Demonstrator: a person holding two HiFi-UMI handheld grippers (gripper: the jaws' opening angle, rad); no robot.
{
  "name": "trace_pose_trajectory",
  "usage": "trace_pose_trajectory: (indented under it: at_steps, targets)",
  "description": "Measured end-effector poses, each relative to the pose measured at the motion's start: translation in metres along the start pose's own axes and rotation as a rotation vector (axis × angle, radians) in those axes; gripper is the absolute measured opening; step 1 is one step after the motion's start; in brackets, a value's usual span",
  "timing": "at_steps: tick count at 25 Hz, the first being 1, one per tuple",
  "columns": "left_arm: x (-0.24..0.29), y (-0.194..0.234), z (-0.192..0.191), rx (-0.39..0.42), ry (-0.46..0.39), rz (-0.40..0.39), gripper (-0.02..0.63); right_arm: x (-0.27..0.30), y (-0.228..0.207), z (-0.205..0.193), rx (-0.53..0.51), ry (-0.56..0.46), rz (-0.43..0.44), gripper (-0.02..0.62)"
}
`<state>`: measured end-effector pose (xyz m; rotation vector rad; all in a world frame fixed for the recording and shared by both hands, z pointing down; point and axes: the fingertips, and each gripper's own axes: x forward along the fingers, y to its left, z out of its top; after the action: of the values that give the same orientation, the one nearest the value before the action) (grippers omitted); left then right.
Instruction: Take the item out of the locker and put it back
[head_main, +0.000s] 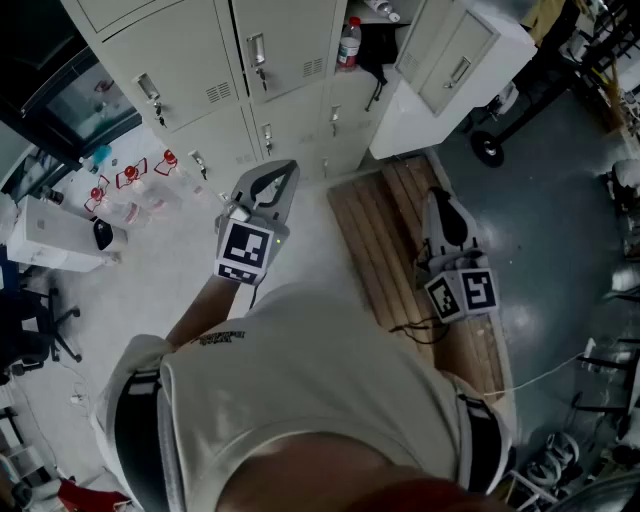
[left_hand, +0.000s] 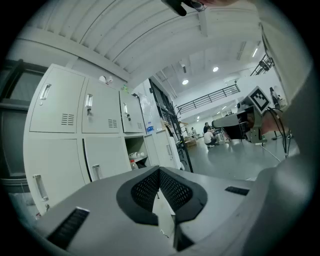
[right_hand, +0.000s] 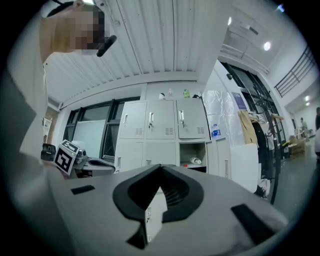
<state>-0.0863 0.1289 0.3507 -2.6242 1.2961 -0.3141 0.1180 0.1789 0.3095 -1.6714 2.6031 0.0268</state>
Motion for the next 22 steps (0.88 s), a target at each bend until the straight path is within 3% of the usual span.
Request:
trace_pose_trajectory:
  at_steps: [6,12,18,22]
  targets:
    - [0.011,-0.021,-0.001,0.023,0.001,-0.026,0.012,-0.01,-0.013,-0.005,0.013,0.003,-0.001,0.002]
    - [0.02,-0.038,0.001,0.007,0.038,-0.003,0.012,-0.022,-0.03,-0.01,0.04,0.002,0.018,0.003]
    - [0.027,-0.06,0.001,0.049,0.045,0.004,0.012,-0.032,-0.045,-0.011,0.018,0.001,0.052,0.003]
    - [0.028,-0.072,0.002,0.024,0.054,0.022,0.012,-0.032,-0.056,-0.011,0.022,-0.01,0.064,0.003]
